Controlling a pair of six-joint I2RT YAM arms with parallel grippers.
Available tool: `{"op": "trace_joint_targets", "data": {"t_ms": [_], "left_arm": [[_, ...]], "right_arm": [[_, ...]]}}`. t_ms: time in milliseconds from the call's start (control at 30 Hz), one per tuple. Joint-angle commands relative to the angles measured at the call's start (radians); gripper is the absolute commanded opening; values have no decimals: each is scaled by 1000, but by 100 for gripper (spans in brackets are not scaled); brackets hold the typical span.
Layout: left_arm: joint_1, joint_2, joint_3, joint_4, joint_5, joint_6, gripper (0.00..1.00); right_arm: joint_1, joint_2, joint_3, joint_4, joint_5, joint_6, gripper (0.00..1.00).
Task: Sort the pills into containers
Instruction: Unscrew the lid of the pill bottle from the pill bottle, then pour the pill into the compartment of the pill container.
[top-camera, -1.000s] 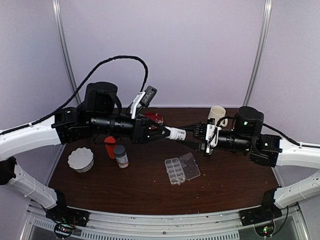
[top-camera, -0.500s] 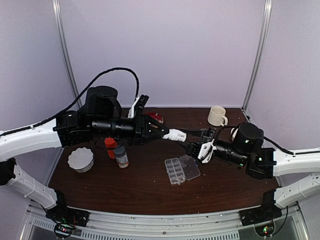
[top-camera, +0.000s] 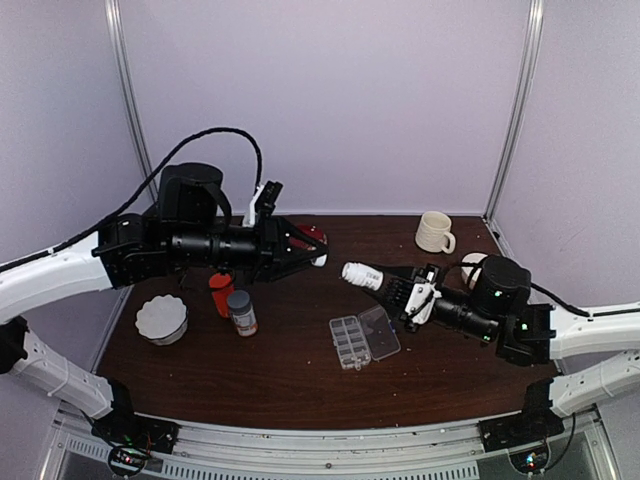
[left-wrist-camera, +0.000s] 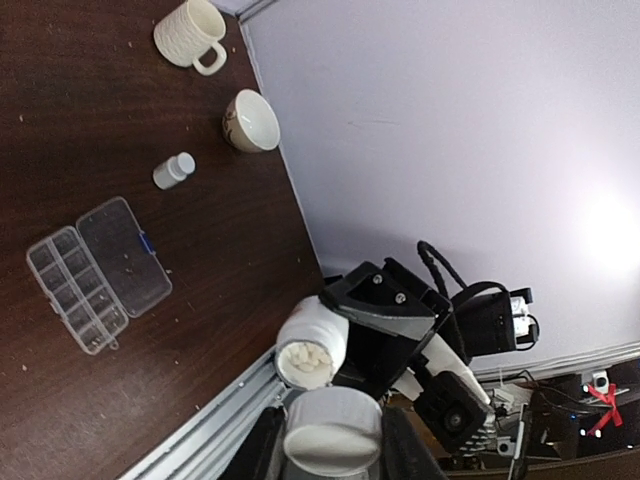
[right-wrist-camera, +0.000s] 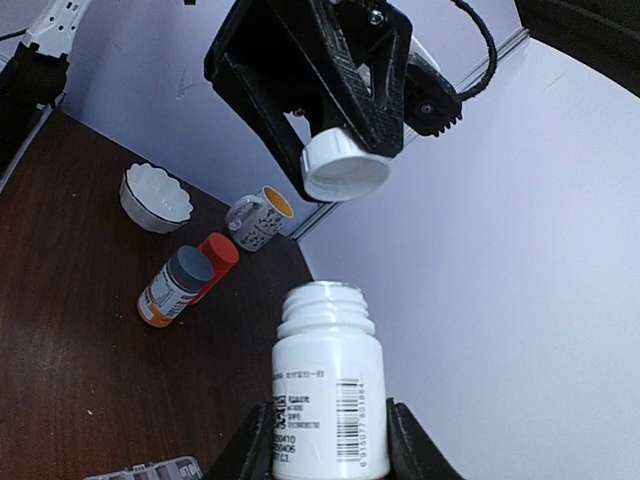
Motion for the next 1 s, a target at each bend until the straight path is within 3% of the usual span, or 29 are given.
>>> {"op": "trace_joint_targets", "data": {"t_ms": [0, 167, 333, 467, 767, 967], "left_arm": [[35, -60, 60, -106, -113, 222, 0], [61, -130, -38, -65, -198, 400, 0], [71, -230, -191, 54, -313, 518, 0], [73, -280, -252, 73, -386, 603, 0], [73, -290, -294, 91, -457, 784, 0], [72, -256, -333, 166, -436, 831, 0]], "right_arm": [[1, -63, -28, 12, -47, 208, 0], [1, -125, -85, 2, -31, 420, 0], [1, -153, -105, -125, -8, 636, 0], [1, -161, -188, -83, -12, 771, 0], [0, -128, -357, 44, 15, 955, 0], [-16, -45, -364, 28, 6, 1018, 0]]}}
